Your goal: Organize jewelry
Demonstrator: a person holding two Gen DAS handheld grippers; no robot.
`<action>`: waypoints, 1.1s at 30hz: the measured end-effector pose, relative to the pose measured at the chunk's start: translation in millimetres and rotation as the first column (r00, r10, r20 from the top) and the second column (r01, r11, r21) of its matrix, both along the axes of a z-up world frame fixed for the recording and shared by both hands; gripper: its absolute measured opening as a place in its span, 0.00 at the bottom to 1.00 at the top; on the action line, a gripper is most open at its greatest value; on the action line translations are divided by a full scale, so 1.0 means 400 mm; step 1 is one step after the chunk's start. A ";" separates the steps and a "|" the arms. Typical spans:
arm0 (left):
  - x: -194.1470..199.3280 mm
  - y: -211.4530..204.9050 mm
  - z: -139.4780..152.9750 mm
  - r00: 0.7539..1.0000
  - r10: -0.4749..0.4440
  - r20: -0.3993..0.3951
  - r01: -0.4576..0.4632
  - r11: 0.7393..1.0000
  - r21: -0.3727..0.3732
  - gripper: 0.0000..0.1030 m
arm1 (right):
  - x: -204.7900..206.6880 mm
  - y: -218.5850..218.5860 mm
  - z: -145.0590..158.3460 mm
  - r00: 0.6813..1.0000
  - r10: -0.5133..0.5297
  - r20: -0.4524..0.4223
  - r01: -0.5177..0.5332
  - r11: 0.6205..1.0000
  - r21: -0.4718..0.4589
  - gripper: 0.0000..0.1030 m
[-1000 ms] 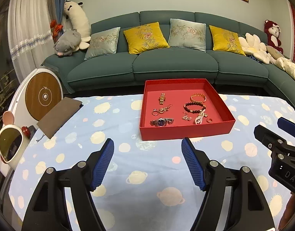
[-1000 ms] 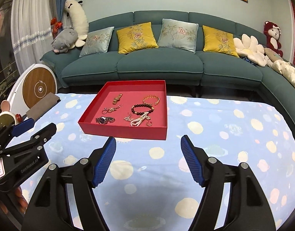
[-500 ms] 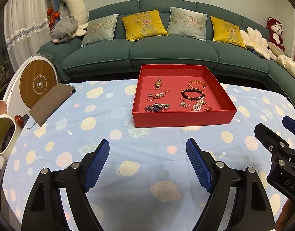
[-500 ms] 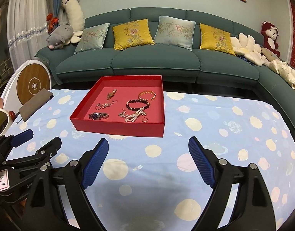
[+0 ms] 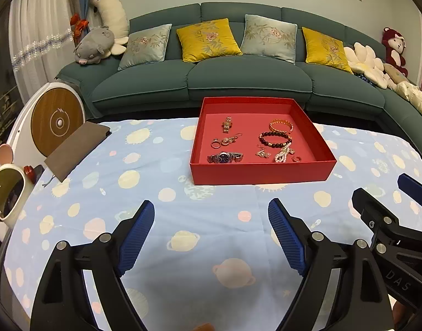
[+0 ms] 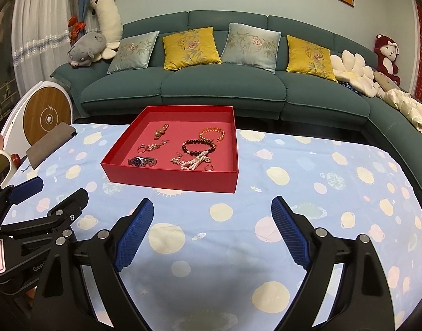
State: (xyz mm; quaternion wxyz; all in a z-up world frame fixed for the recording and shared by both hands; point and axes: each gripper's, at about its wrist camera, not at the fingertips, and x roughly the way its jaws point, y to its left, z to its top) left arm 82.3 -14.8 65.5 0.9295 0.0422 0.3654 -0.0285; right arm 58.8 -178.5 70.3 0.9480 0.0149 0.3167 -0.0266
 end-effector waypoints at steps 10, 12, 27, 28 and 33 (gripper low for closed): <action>-0.003 0.000 0.002 1.000 0.022 0.010 -0.022 1.000 -0.004 0.80 | 0.000 0.004 -0.003 1.000 0.000 0.000 0.000 1.000 -0.003 0.82; -0.003 -0.002 0.002 1.000 0.023 0.012 -0.023 1.000 -0.002 0.80 | 0.000 0.003 -0.003 1.000 0.000 0.000 0.000 1.000 -0.001 0.82; -0.003 0.004 0.004 0.999 0.028 0.018 -0.028 1.000 0.001 0.80 | -0.001 0.004 -0.003 1.000 -0.001 0.000 0.001 1.000 -0.001 0.82; -0.003 0.005 0.004 0.999 0.029 0.020 -0.029 1.000 0.001 0.80 | -0.001 0.005 -0.003 1.000 -0.001 0.000 0.001 1.000 -0.001 0.82; -0.006 0.003 0.006 0.999 0.039 0.025 -0.039 0.999 0.013 0.80 | -0.001 0.005 -0.003 1.000 -0.001 0.000 0.001 1.000 -0.001 0.82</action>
